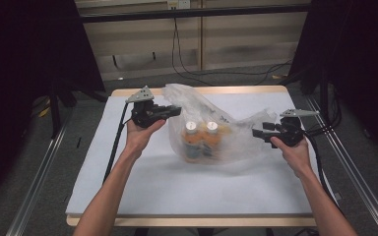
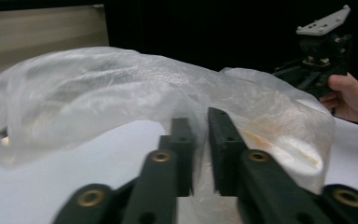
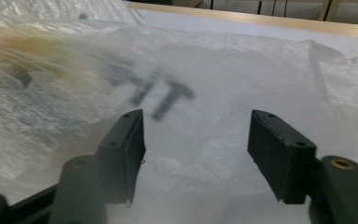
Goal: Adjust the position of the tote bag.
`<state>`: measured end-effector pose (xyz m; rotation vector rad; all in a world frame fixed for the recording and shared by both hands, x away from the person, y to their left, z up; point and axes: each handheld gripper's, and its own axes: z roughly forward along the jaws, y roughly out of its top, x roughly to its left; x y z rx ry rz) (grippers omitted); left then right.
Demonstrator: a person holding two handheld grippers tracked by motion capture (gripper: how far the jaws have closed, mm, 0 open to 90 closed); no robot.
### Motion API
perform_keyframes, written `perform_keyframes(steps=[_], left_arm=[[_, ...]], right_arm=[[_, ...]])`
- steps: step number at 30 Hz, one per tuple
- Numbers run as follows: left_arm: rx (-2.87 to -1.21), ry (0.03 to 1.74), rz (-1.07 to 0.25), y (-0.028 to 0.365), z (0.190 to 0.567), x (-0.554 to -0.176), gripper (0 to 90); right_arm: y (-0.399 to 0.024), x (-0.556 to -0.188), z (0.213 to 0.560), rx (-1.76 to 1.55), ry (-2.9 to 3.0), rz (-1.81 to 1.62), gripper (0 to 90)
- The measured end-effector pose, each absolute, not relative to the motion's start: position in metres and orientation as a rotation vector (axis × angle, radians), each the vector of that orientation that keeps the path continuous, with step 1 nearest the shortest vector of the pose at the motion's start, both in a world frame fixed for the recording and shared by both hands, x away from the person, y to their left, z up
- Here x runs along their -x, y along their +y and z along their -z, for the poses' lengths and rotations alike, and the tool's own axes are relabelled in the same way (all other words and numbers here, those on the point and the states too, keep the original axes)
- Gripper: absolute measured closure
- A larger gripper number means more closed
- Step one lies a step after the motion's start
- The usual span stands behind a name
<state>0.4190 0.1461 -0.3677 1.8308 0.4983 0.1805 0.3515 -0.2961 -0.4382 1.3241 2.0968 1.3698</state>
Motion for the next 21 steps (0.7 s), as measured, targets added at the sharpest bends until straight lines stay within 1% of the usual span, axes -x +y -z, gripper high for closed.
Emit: perform_keyframes(steps=[2, 3, 6, 7, 9, 10, 11, 12, 13, 14, 16, 17, 19, 20, 21], left_arm=[[-1.836, 0.492, -0.187, 0.149, 0.367, -0.416, 88.6], [-1.827, 0.487, -0.184, 0.150, 0.366, -0.414, 89.0], [-1.823, 0.480, -0.193, 0.154, 0.365, -0.408, 89.9], [-1.822, 0.473, -0.190, 0.156, 0.365, -0.407, 90.0], [-1.829, 0.475, -0.193, 0.158, 0.365, -0.404, 90.0], [-1.826, 0.469, -0.192, 0.159, 0.366, -0.404, 90.0], [-1.821, 0.463, -0.194, 0.160, 0.366, -0.403, 90.0], [-1.818, 0.470, -0.198, 0.160, 0.366, -0.402, 90.0], [-1.826, 0.474, -0.208, 0.161, 0.367, -0.402, 90.0], [-1.830, 0.473, -0.205, 0.162, 0.368, -0.403, 90.0], [-1.834, 0.489, -0.209, 0.166, 0.370, -0.403, 90.0], [-1.823, 0.488, -0.198, 0.166, 0.371, -0.404, 90.0], [-1.828, 0.497, -0.201, 0.168, 0.372, -0.404, 90.0], [-1.836, 0.490, -0.204, 0.169, 0.373, -0.405, 90.0], [-1.841, 0.495, -0.211, 0.169, 0.373, -0.404, 90.0]], right_arm=[[-0.290, -0.353, 0.439, -1.312, 2.114, -1.367, 46.7], [-0.288, -0.353, 0.440, -1.305, 2.125, -1.366, 49.0], [-0.282, -0.354, 0.441, -1.287, 2.141, -1.360, 60.9], [-0.282, -0.354, 0.441, -1.286, 2.141, -1.363, 66.1], [-0.281, -0.352, 0.439, -1.273, 2.142, -1.368, 81.8], [-0.281, -0.351, 0.439, -1.273, 2.143, -1.365, 87.4], [-0.281, -0.350, 0.439, -1.269, 2.146, -1.362, 90.0], [-0.281, -0.350, 0.438, -1.270, 2.146, -1.356, 90.0], [-0.282, -0.349, 0.438, -1.270, 2.148, -1.345, 88.8], [-0.282, -0.348, 0.437, -1.270, 2.142, -1.334, 80.8], [-0.285, -0.345, 0.435, -1.256, 2.139, -1.325, 70.1], [-0.288, -0.343, 0.435, -1.257, 2.125, -1.311, 59.5], [-0.292, -0.341, 0.435, -1.280, 2.107, -1.304, 49.4], [-0.295, -0.339, 0.436, -1.298, 2.092, -1.285, 40.4], [-0.297, -0.338, 0.437, -1.310, 2.085, -1.281, 36.4]])
